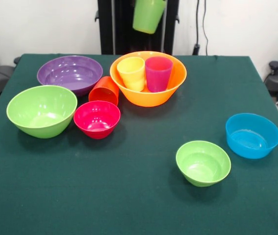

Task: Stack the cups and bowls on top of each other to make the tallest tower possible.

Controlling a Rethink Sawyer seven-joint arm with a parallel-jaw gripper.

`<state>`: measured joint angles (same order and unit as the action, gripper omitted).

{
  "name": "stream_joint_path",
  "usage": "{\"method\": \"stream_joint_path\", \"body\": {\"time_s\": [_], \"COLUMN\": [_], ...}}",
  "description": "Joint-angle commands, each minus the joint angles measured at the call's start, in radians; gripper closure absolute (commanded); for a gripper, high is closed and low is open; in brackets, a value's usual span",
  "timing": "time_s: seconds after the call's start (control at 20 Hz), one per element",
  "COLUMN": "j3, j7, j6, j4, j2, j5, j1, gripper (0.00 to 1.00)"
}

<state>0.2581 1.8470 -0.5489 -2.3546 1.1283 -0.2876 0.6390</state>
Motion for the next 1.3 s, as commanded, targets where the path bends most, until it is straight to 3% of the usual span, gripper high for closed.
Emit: {"method": "stream_joint_path", "body": {"time_s": [0.05,0.2,0.4,0.7,1.05,1.3], "j3": [0.233,0.293,0.352,0.478,0.487,0.477], "j7": [-0.340,-0.327,-0.268,-0.196,-0.120,-0.081], "j6": [-0.180,-0.196,-0.137,-0.033,0.004,0.013], "j4": [0.067,0.080,0.103,0.114,0.172,0.201], "j2": [0.010,0.025,0.021,0.024,-0.096,-0.123], "j5": [0.025,0.041,0.062,0.147,0.078,0.053], "j1": [0.109,0.156,0.203,0.286,0.287,0.267], "gripper": [1.00,1.00,1.00,1.00,1.00,1.00]}}
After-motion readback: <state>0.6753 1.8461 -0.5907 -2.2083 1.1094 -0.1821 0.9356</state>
